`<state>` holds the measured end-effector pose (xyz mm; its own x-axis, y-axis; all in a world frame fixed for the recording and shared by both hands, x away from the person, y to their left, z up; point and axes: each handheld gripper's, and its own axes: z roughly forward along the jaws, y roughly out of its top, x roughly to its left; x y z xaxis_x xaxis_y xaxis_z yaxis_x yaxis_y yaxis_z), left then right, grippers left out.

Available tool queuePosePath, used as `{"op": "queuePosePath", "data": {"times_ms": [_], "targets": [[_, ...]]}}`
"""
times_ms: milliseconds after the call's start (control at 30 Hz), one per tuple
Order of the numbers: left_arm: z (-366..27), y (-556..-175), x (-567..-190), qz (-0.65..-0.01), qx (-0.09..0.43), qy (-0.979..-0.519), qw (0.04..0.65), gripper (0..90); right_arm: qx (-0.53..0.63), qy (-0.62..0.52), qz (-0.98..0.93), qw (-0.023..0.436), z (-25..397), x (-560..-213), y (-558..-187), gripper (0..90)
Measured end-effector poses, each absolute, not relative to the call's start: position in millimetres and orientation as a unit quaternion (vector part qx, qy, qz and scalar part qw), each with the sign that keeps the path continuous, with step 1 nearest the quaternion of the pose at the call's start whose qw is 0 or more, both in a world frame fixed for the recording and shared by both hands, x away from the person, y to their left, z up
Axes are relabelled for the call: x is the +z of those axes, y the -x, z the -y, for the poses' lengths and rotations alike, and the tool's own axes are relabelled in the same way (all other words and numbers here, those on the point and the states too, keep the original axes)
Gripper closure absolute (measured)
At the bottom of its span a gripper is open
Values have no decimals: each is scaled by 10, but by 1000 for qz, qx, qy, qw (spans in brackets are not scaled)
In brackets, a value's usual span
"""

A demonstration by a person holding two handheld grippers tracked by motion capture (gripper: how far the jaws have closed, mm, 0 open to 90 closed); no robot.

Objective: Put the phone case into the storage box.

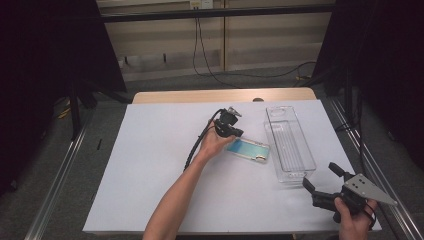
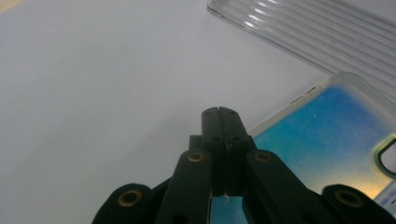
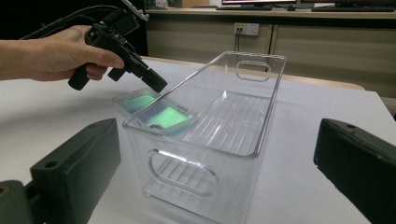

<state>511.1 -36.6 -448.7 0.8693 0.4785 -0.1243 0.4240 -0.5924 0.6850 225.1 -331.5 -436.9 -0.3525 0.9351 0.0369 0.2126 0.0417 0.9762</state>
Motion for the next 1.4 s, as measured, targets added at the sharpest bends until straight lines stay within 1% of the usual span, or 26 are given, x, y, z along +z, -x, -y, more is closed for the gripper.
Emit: {"op": "queuePosePath", "data": {"times_ms": [533, 800, 833, 1400], "targets": [[291, -5077, -4450, -240, 31, -903, 355, 900, 523, -451, -635, 346, 3319, -4368, -2249, 1], [256, -5047, -4454, -245, 28, -900, 360, 900, 524, -451, -634, 346, 3314, -4366, -2250, 1], [245, -5050, -4447, -238, 31, -904, 353, 900, 523, -451, -635, 346, 3313, -4367, -2251, 1], [257, -4973, -4421, -229, 24, -909, 349, 894, 523, -451, -635, 347, 3316, -4365, -2249, 1]]}}
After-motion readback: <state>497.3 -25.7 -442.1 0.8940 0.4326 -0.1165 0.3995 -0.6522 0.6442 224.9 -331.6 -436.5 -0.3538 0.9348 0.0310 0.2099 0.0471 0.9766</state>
